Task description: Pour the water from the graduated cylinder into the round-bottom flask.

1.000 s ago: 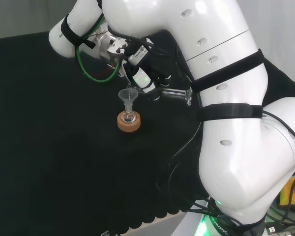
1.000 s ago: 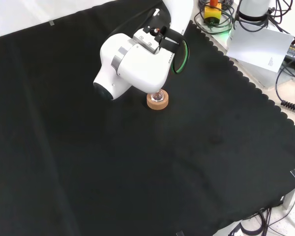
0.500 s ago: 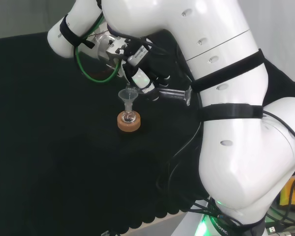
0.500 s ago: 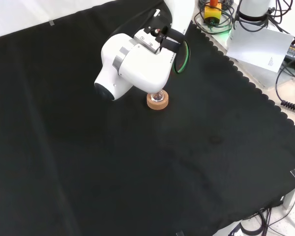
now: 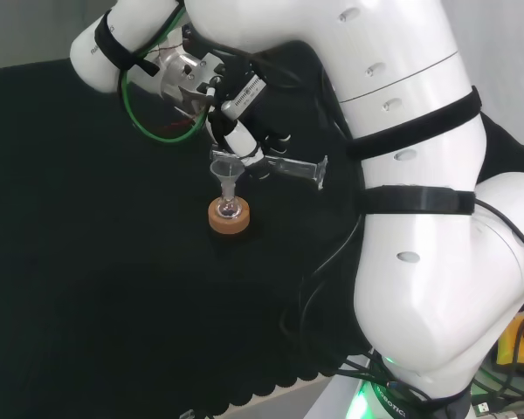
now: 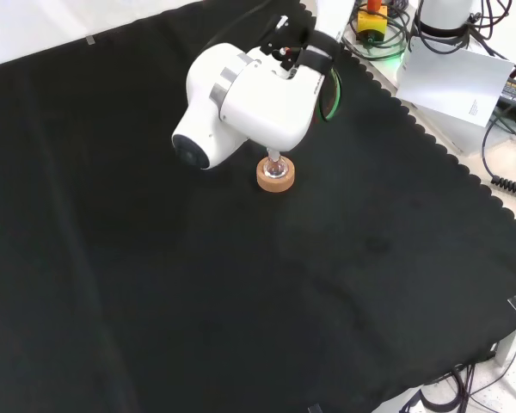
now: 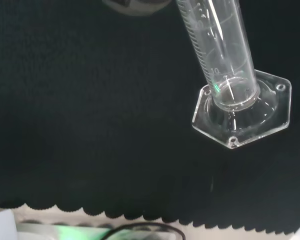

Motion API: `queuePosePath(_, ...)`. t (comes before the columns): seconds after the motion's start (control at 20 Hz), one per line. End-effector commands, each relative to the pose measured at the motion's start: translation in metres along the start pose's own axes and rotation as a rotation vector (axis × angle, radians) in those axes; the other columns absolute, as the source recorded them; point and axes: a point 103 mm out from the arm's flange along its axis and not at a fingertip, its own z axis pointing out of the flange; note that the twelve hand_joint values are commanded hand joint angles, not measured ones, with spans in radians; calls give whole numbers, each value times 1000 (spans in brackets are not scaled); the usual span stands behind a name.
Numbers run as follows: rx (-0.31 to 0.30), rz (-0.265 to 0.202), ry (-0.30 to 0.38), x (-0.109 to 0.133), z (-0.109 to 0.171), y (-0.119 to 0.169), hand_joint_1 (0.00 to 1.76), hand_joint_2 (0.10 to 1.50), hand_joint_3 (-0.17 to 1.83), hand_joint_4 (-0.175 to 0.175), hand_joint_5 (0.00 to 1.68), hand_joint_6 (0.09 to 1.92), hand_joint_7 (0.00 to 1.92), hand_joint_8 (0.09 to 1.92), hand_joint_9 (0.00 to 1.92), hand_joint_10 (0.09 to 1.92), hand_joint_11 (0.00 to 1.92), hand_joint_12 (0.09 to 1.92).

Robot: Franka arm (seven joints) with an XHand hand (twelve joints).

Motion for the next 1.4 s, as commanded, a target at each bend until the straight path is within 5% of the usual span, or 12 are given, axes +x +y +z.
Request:
queuePosePath(0.05, -61, -12, 16, -2, 7, -1, 1134, 1104, -1, -89, 1017, 952, 1413, 192, 1556, 87, 1411, 666)
queuePosePath(0.5, -138, -5, 64, -22, 21, -1, 1134, 1104, -1, -91, 1017, 952, 1420, 189, 1564, 87, 1415, 663)
queuePosePath(0.9, -333, -47, 164, -44, 37, -6, 1135, 1104, -1, -92, 1017, 952, 1420, 188, 1564, 87, 1415, 662)
queuePosePath(1.4, -503, -89, 260, -69, 64, 2, 1134, 1104, -1, -92, 1016, 953, 1422, 184, 1563, 87, 1417, 659)
